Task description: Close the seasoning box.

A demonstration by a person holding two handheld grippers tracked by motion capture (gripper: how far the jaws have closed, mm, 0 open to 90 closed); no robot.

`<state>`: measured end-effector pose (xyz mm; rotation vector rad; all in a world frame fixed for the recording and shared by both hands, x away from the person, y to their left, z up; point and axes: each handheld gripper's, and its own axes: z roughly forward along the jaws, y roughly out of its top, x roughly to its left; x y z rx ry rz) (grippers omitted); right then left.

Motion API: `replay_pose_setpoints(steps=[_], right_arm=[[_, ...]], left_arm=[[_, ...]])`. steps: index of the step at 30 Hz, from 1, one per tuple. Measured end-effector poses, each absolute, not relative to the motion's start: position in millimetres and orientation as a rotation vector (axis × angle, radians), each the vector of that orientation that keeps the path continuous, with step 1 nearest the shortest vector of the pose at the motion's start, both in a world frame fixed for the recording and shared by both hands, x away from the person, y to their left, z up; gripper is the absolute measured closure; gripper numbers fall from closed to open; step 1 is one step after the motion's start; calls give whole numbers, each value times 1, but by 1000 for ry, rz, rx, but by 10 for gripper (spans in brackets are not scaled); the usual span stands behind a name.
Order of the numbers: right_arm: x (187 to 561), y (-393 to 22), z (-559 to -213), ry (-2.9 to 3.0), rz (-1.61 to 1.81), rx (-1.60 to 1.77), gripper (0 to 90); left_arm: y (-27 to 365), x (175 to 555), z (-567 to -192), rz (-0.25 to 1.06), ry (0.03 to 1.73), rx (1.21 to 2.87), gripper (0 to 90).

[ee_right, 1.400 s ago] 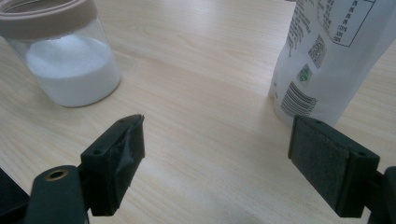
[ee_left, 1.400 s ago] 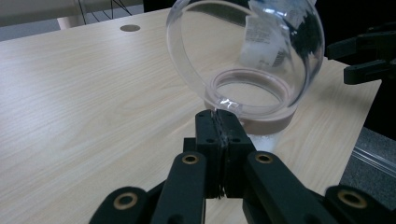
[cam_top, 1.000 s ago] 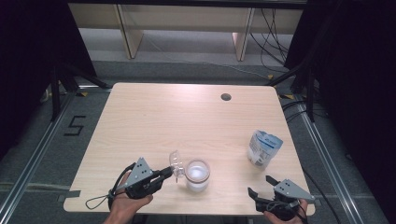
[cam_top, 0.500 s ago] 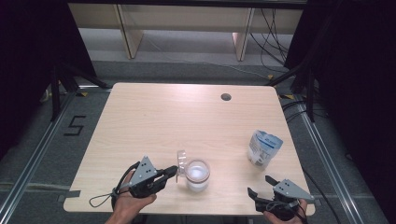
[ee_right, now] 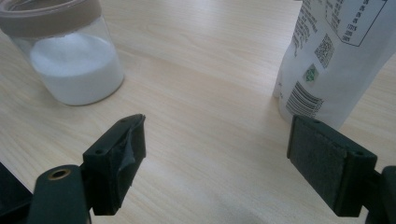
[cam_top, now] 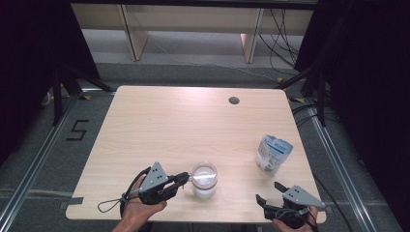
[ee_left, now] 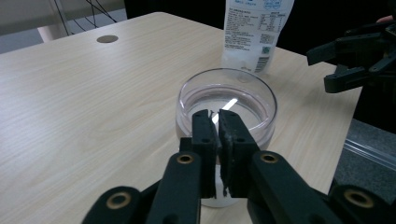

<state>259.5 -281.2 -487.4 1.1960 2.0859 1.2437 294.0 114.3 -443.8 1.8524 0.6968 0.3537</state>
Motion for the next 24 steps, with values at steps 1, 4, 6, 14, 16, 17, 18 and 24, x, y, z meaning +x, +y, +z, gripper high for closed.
replay_pose_setpoints(steps=[1, 4, 6, 14, 16, 17, 18, 24], right_arm=[[260, -281, -487, 2085, 1245, 1196, 203], [259, -282, -487, 2077, 1245, 1197, 204], [260, -282, -487, 2076, 1247, 1191, 203], [258, -280, -487, 2051, 1273, 1231, 190], [259, -280, -487, 2052, 1278, 1208, 185], [259, -280, -487, 2052, 1288, 1193, 182], [262, -281, -488, 2051, 1276, 1137, 179], [260, -278, -487, 2082, 1308, 1162, 167]], left_arm=[[114, 294, -444, 342, 694, 1848, 803], [115, 295, -444, 290, 698, 1832, 709], [116, 295, -444, 262, 716, 1816, 630], [125, 297, -443, 224, 757, 1808, 419], [126, 296, -444, 218, 782, 1804, 384], [128, 296, -445, 222, 775, 1811, 372], [128, 296, -446, 220, 775, 1810, 361], [134, 295, -453, 236, 791, 1840, 315]])
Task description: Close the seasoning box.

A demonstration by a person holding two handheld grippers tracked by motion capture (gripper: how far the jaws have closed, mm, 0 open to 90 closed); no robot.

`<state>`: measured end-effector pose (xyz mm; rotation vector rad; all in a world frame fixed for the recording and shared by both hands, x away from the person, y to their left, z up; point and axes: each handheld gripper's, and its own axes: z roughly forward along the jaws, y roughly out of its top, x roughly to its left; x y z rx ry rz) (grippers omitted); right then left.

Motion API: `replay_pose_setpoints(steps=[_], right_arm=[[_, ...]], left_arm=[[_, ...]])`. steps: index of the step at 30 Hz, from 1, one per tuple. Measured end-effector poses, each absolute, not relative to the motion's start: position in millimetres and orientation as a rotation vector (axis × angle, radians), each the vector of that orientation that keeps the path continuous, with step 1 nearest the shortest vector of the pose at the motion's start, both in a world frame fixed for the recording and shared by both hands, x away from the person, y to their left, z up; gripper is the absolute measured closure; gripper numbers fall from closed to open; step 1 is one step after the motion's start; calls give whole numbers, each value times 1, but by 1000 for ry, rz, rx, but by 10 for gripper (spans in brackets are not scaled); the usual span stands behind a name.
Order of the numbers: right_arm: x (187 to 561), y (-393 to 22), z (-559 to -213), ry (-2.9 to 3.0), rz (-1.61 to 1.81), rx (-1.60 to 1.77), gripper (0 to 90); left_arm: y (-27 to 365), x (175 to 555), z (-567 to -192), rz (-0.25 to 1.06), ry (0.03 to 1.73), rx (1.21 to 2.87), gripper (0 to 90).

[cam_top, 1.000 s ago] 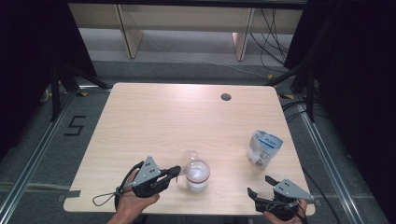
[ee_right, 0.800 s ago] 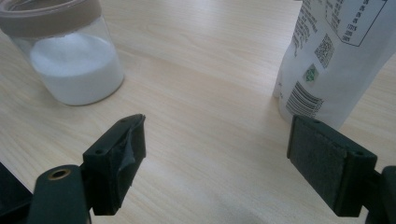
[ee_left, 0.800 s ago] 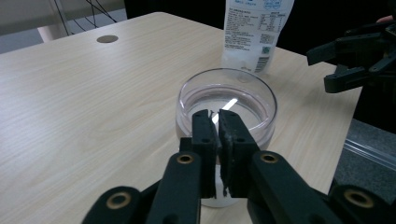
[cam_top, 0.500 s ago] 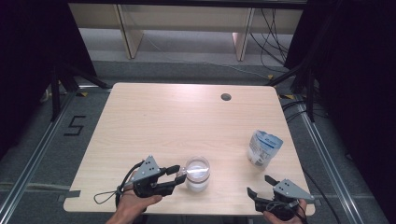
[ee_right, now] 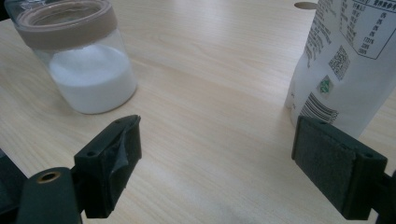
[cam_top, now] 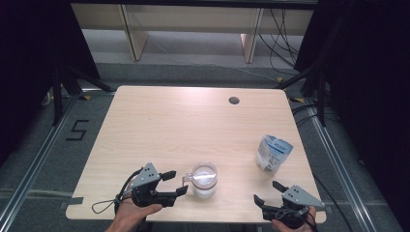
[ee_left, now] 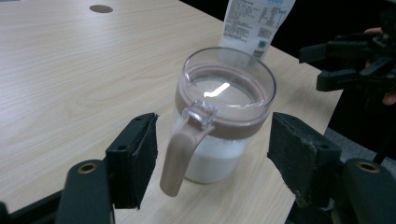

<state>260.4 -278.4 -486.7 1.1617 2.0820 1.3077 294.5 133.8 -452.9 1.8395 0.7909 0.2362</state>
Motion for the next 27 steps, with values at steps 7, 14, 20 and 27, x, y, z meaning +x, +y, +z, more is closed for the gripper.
replay_pose_setpoints(steps=[7, 14, 20, 27], right_arm=[[262, -277, -488, 2058, 1320, 1145, 166], [260, -277, -486, 2070, 1309, 1138, 164], [259, -276, -486, 2075, 1331, 1151, 163], [257, -276, -485, 2081, 1321, 1134, 161]], left_arm=[[140, 292, -458, 247, 833, 1842, 281], [146, 289, -465, 248, 820, 1868, 252], [150, 287, -471, 246, 829, 1877, 237], [153, 281, -475, 256, 820, 1907, 213]])
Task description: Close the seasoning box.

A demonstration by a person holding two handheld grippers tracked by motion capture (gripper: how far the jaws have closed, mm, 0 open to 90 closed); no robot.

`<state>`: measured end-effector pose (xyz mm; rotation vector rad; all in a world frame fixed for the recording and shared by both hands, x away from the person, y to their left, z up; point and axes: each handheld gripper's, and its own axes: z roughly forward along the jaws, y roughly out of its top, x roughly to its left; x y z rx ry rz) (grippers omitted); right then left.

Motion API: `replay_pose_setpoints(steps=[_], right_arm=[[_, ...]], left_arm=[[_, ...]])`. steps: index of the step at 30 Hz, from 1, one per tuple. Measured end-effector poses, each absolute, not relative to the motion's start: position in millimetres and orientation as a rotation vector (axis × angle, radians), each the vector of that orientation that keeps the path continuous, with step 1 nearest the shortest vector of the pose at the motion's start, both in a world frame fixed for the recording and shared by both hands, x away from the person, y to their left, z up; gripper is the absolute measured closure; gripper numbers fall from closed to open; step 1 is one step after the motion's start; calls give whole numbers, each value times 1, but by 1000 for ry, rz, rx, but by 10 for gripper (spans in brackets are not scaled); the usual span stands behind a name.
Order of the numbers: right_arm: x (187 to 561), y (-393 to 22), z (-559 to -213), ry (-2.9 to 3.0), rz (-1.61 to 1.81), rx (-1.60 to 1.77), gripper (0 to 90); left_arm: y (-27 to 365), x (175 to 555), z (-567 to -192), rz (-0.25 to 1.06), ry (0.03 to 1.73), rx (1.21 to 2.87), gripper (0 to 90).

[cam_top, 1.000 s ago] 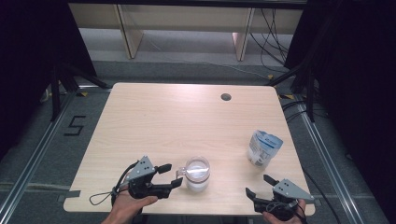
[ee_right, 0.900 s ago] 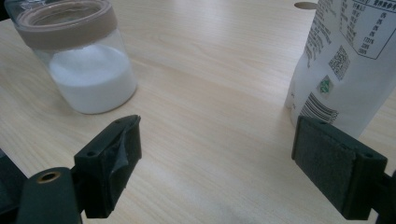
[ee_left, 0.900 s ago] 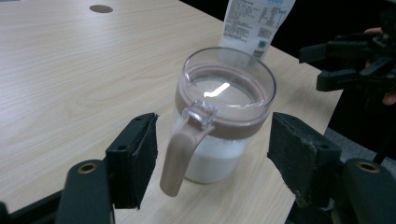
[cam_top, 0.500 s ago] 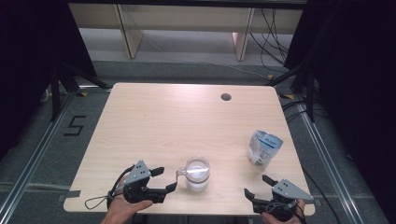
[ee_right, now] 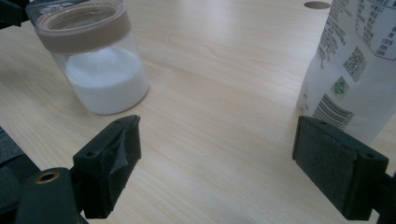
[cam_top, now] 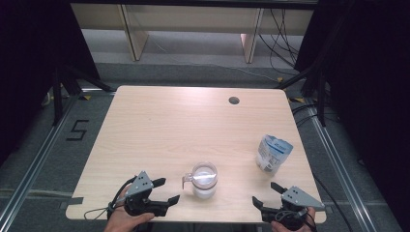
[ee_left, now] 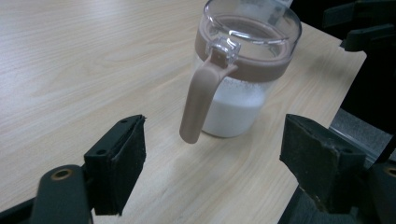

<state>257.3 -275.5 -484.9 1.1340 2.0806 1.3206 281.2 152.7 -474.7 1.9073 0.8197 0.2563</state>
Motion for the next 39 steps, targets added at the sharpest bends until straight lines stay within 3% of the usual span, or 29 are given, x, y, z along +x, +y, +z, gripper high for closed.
replay_pose_setpoints(steps=[18, 39], right_arm=[[247, -269, -489, 2178, 1273, 1176, 160], [249, -267, -494, 2227, 1218, 1145, 160]], left_arm=[[160, 270, -492, 247, 858, 1936, 156], [164, 266, -502, 239, 881, 1943, 153]])
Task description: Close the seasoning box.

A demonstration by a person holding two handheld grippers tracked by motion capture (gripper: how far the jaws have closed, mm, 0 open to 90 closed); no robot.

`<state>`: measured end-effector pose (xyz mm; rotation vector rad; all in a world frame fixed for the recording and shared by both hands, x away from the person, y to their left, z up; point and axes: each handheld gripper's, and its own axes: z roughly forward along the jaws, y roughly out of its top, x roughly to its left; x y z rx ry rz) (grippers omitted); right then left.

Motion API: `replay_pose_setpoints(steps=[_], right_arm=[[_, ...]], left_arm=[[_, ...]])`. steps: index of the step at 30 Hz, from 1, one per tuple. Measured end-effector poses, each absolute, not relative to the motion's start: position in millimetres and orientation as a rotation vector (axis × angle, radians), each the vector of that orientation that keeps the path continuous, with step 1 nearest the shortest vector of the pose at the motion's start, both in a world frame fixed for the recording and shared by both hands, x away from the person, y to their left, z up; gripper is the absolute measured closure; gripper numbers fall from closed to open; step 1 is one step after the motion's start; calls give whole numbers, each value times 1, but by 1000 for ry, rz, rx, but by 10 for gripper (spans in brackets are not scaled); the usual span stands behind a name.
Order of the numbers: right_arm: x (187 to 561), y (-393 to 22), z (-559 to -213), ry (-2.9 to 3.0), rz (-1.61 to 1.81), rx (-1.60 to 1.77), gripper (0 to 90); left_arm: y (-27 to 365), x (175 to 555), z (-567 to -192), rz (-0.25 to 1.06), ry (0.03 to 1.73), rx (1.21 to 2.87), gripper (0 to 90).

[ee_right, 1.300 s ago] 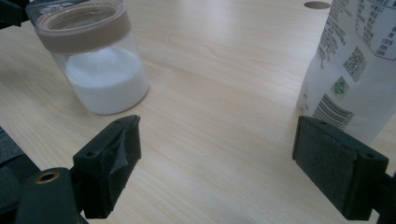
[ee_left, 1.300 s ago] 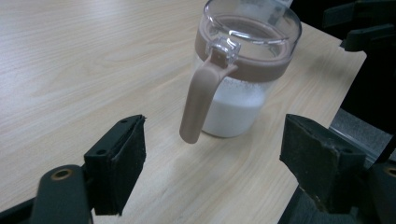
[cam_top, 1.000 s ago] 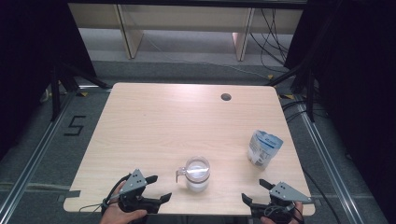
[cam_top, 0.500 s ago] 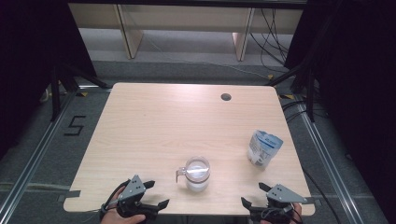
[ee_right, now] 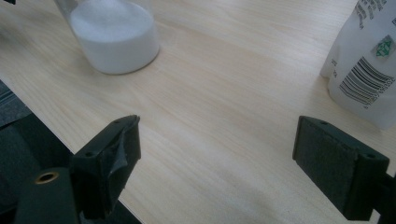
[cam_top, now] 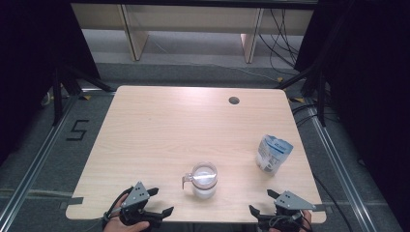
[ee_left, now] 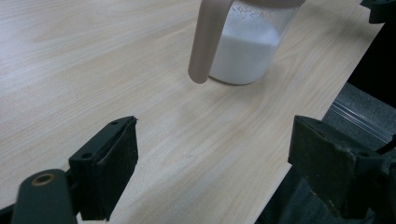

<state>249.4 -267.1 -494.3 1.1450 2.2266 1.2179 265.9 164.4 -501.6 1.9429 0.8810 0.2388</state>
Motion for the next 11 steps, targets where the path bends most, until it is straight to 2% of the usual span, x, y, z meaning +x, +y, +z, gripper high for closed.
replay_pose_setpoints(steps=[11], right_arm=[[250, -269, -494, 2220, 1204, 1161, 160]], left_arm=[[165, 267, -502, 246, 870, 1954, 153]])
